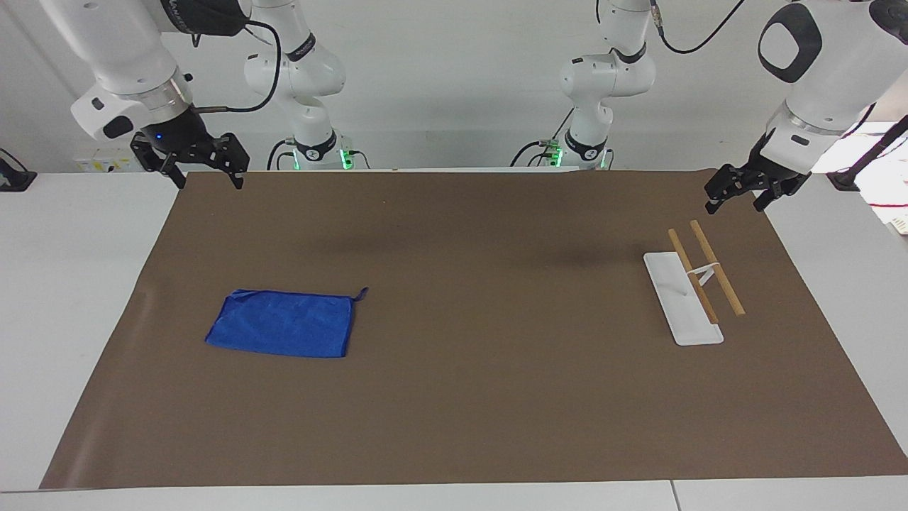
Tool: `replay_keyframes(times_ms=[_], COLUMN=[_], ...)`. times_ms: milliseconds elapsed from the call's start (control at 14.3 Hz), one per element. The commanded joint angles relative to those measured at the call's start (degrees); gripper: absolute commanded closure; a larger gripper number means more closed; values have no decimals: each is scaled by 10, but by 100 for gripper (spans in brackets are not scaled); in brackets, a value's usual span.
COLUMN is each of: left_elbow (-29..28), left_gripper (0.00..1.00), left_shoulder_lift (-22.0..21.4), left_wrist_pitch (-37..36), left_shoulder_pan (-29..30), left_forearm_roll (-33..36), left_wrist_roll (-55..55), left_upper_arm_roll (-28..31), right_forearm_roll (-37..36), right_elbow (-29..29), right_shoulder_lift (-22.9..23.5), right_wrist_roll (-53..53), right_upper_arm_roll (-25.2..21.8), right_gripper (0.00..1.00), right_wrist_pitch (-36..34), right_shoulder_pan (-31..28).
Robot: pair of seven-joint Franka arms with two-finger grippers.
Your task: Right arm passes towel to left arm to hang
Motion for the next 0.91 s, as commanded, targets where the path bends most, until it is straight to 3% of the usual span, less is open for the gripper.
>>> replay_keyframes(times_ms=[0, 840], left_elbow=[-14, -14], left_gripper=[0, 0], left_shoulder_lift=[-15, -15], left_wrist_pitch=[3, 3], left_shoulder_pan=[0, 0], left_forearm_roll=[12, 12], left_wrist_roll=[3, 3], left_upper_arm_roll=[-1, -1], right_forearm_roll=[12, 12], right_elbow=[-14, -17], right_shoulder_lift=[-10, -10], right_wrist_roll=[-7, -8], right_upper_arm_roll=[1, 1], right_gripper=[0, 0], right_wrist_pitch=[14, 26], right_shoulder_pan=[-5, -4])
